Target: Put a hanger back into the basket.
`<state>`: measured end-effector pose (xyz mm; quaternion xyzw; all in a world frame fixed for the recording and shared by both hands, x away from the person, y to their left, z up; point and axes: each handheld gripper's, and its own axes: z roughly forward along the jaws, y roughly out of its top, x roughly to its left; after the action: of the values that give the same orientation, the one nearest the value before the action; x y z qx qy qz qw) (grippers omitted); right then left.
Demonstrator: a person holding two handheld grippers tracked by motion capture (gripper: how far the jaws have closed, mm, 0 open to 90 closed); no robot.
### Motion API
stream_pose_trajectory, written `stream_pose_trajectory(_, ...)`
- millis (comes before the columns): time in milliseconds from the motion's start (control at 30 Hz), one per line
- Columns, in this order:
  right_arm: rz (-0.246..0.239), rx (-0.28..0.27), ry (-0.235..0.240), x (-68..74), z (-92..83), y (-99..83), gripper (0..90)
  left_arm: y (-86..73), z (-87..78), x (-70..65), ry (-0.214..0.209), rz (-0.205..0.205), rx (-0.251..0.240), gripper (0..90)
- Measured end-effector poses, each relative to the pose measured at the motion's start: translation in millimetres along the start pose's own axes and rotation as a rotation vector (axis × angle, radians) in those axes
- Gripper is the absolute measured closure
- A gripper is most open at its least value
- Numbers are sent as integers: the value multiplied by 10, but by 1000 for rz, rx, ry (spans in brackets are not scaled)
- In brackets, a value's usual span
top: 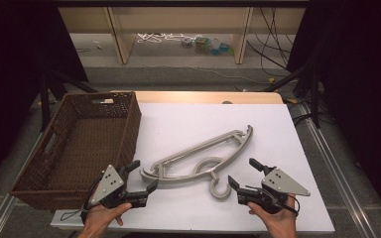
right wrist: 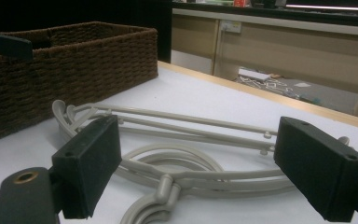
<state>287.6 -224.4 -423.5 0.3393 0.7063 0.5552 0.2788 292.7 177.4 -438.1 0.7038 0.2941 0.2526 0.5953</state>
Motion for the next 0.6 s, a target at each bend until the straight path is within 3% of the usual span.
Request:
stream_pose_trajectory(233, -1, 9, 17, 0, -6, 4, 157, 6, -3, -2, 6, 5, 2, 159)
stream_pose_trajectory(600, -9, 3, 0, 2, -20, 11, 158, 11, 17, -27, 11, 28, -1, 159)
